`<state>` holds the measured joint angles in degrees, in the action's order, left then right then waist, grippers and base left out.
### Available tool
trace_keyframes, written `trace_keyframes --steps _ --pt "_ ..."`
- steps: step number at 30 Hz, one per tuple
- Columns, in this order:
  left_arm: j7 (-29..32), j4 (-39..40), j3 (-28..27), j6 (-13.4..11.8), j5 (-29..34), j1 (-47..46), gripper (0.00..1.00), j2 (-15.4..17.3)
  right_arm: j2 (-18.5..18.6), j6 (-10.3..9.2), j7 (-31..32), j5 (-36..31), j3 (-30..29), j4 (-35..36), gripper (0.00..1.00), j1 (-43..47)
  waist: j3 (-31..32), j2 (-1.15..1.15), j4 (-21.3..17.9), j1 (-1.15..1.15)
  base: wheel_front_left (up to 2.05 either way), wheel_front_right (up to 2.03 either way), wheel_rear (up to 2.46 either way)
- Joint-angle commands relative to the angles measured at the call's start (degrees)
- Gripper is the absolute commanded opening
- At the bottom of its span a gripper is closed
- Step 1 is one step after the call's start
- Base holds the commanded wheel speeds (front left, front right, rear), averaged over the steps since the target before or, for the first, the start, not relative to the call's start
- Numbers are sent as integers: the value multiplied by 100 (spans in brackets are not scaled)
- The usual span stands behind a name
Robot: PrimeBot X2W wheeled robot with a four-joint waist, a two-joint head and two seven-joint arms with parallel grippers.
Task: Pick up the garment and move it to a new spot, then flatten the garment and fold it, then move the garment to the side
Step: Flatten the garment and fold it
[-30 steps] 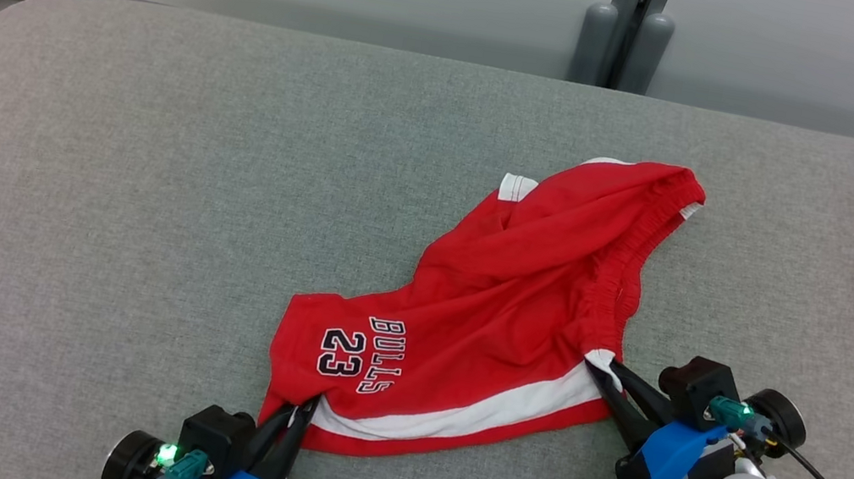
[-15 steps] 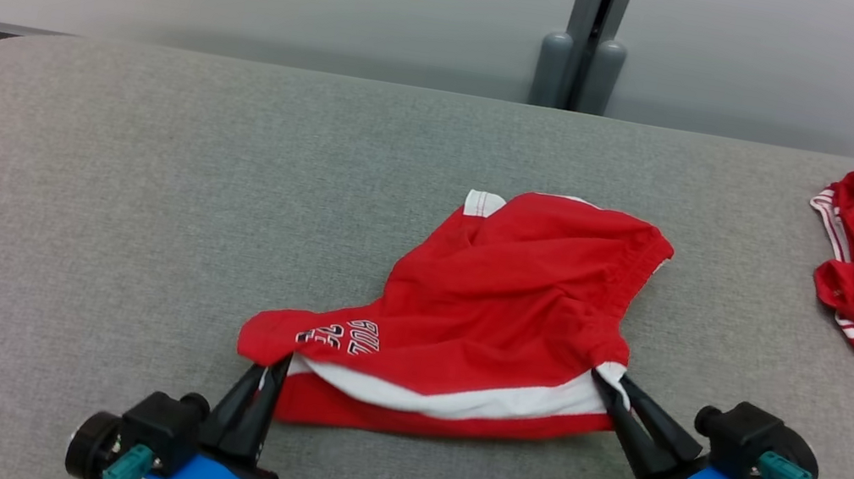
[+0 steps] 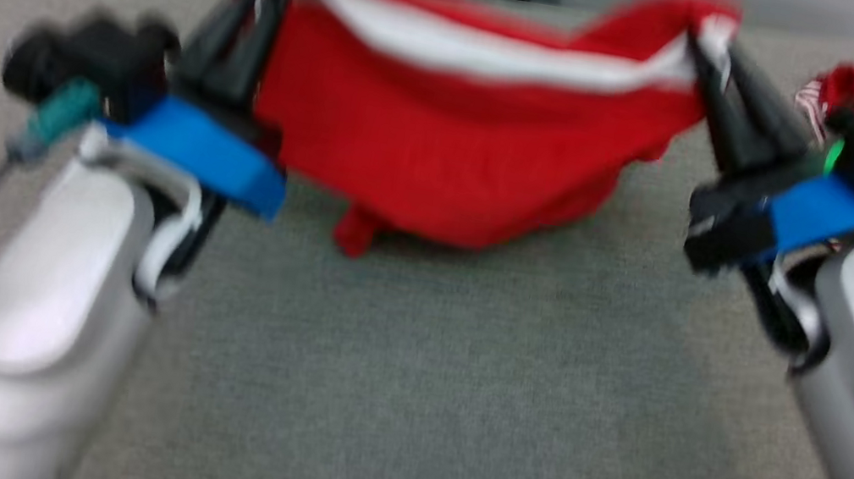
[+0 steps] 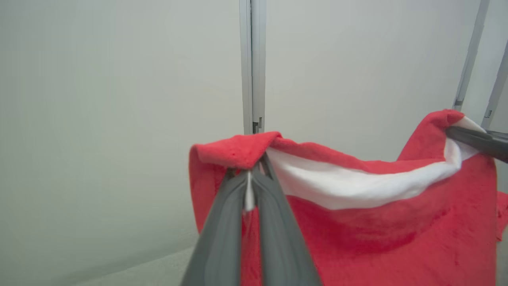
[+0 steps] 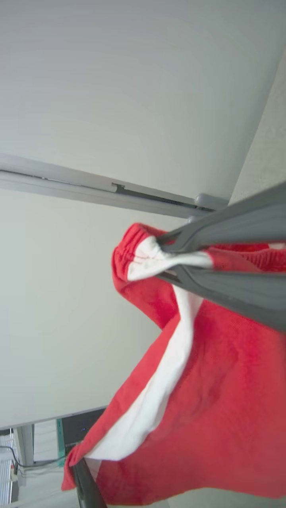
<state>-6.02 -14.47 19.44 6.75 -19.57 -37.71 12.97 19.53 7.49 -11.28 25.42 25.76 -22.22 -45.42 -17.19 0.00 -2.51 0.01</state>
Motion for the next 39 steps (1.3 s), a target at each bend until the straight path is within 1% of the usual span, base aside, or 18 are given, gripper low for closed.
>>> trace_keyframes --steps 1,6,10,15,18,23,26,28,31,32,37,39 --pt "34 -38 4 34 7 -244 0 41 -67 1 38 -21 -32 -56 0 -209 -141 0 64 -1 0 0 0" --pt "204 -791 21 73 -187 -2181 0 -34 -316 1 213 196 -326 -955 0 -1984 -668 0 5 -1 0 0 0" --pt "29 -1462 114 84 -281 -3510 0 -160 -427 1 147 371 -542 -1672 0 -3187 -959 0 -3 -1 0 0 0" --pt "-349 -2157 363 87 -430 -4473 0 -209 -513 1 -96 481 -637 -2367 0 -4035 -1134 0 -2 -1 0 0 0" --pt "-567 -2476 519 88 -576 -4590 0 -203 -581 1 -210 562 -399 -2590 0 -4054 -1177 0 19 -1 0 0 0" --pt "-811 -2788 867 88 -796 -4102 0 -177 -591 2 -347 771 41 -2683 0 -3529 -1163 0 63 -1 0 0 0" --pt "-889 -2795 924 88 -947 -3541 0 -172 -560 1 -385 858 316 -2549 0 -3001 -1068 0 76 -1 0 0 0" --pt "-919 -2691 922 73 -995 -3062 0 -142 -530 1 -394 895 377 -2304 0 -2606 -979 0 64 -1 0 0 0" --pt "-917 -2229 712 10 -901 -2102 0 -62 -517 1 -392 906 360 -1881 0 -1774 -803 0 18 -1 0 0 0" --pt "-918 -2043 642 -47 -860 -1762 0 -40 -514 2 -392 878 403 -1742 0 -1492 -741 0 2 -1 0 0 0" --pt "-920 -1146 314 -235 -781 20 0 -79 -386 1 -395 807 354 -1025 0 -35 -346 0 -21 -1 0 0 0" --pt "-921 -836 205 -289 -752 706 0 -149 -336 1 -395 823 329 -803 0 488 -188 0 -15 -1 0 0 0"
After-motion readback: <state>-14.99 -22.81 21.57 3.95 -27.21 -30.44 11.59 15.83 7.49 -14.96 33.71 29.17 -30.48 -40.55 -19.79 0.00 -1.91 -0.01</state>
